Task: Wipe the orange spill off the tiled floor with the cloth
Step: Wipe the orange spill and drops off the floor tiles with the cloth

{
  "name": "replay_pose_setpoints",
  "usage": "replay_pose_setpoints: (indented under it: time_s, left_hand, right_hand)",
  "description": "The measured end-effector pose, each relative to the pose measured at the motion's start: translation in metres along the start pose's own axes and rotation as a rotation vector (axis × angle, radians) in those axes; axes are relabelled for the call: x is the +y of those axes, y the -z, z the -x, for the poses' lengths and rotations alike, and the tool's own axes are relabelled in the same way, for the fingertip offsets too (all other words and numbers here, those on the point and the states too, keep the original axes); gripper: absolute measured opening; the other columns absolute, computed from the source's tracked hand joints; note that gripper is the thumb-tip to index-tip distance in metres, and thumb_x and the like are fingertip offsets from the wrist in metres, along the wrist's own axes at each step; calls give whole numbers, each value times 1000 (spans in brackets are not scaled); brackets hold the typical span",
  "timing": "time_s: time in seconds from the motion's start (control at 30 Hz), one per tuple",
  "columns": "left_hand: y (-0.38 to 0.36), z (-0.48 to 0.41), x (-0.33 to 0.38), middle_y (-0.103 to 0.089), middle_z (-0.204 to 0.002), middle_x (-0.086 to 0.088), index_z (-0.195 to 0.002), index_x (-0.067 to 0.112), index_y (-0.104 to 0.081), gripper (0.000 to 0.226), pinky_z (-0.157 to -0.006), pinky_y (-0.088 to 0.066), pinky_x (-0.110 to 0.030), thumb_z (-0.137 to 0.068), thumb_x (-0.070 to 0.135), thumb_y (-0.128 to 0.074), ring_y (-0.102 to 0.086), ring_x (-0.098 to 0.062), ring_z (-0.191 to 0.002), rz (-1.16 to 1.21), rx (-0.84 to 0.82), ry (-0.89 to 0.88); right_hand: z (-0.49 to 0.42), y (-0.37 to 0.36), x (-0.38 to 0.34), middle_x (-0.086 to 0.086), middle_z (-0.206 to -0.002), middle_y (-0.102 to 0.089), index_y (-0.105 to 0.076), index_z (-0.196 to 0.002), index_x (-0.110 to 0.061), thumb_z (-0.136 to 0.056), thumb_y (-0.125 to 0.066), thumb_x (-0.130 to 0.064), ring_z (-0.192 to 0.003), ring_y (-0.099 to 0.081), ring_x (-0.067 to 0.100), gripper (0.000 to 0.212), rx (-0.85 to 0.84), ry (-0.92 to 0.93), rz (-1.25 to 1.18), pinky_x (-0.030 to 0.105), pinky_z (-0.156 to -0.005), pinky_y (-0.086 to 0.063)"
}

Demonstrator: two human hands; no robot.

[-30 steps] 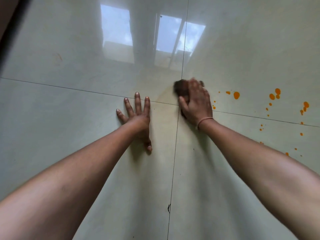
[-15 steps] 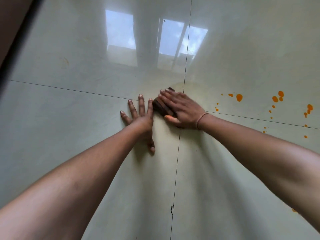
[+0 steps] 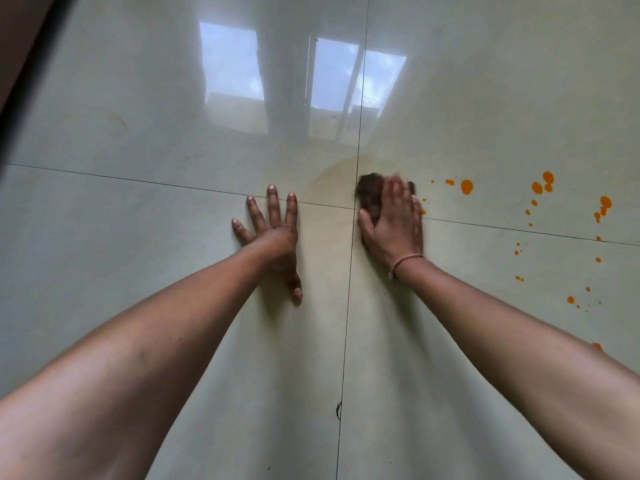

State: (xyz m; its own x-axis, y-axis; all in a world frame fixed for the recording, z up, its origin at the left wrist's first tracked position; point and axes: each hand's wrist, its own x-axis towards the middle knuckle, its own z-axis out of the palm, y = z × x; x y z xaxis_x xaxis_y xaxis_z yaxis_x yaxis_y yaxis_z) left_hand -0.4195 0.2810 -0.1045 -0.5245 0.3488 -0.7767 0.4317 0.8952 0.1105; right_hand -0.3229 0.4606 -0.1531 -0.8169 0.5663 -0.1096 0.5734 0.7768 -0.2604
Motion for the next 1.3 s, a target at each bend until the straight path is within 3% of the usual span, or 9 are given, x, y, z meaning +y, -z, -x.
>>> replay_pose_setpoints:
  time_s: [0.13, 0.3, 0.37, 0.47, 0.67, 0.8, 0.93, 1.17, 1.3]
  left_hand:
    - [2, 5, 1, 54, -140, -10, -142, 25, 38, 174, -105, 3, -73, -35, 41, -98, 39, -46, -132, -20, 32, 2]
    - [-3, 15, 1, 29, -157, -9, -152, 21, 14, 154, -113, -12, -66, -44, 42, -95, 18, -44, -144, -174, 159, -131]
    - [-5, 15, 17, 26, -158, -7, -153, 23, 7, 137, -113, -12, -66, -57, 35, -90, 15, -41, -145, -234, 215, -243]
    - [5, 9, 50, 26, -158, -7, -153, 24, 12, 148, -111, -11, -66, -50, 47, -91, 16, -41, -145, -142, 189, -252]
    - [14, -23, 93, 45, -148, -7, -146, 29, 30, 164, -103, -1, -76, -41, 43, -96, 34, -46, -136, -35, 57, -89]
    - [14, -25, 95, 46, -148, -3, -147, 33, 27, 158, -104, 1, -76, -49, 30, -96, 35, -44, -136, 44, 67, -70]
    - [12, -23, 93, 49, -146, -4, -145, 33, 32, 169, -104, 2, -75, -35, 41, -97, 38, -43, -135, 16, 62, -74]
    - [16, -21, 100, 47, -147, -1, -145, 35, 31, 169, -105, -4, -75, -35, 38, -98, 34, -43, -137, -18, 59, -29]
    - [18, -12, 104, 34, -155, -5, -150, 30, 22, 162, -109, -15, -69, -39, 37, -97, 20, -43, -143, -101, 110, -17]
  right_hand:
    - [52, 4, 44, 12, -157, -27, -28, -150, -8, -86, -39, -54, -146, -22, 26, 80, -163, 649, 130, 43, -116, -22]
    - [19, 10, 48, 9, -160, -18, -19, -153, -10, -86, -31, -54, -148, -12, 25, 81, 26, -103, 28, 38, -119, -7]
    - [43, 6, 46, 8, -161, -16, -18, -153, -11, -86, -29, -56, -148, -10, 23, 82, 2, 42, 29, 37, -119, -6]
    - [90, 10, 80, 8, -159, -22, -25, -152, -11, -86, -33, -56, -147, -16, 22, 80, -55, 281, 97, 35, -117, -11]
    - [1, 18, 73, 9, -161, -15, -16, -153, -10, -83, -26, -57, -148, -8, 24, 85, 44, -157, 44, 38, -119, -3]
    - [39, 17, 68, 11, -159, -21, -23, -152, -9, -85, -36, -54, -147, -16, 26, 82, -83, 221, 87, 43, -118, -15]
    - [73, 46, 156, 10, -158, -25, -29, -151, -11, -84, -43, -55, -146, -20, 22, 81, -181, 626, 274, 40, -116, -20]
    - [26, 44, 158, 13, -158, -22, -24, -151, -5, -87, -34, -55, -147, -17, 25, 82, -164, 345, 256, 37, -116, -10]
    - [42, 46, 169, 10, -159, -21, -24, -152, -7, -88, -34, -56, -147, -16, 23, 81, -178, 514, 244, 40, -115, -16]
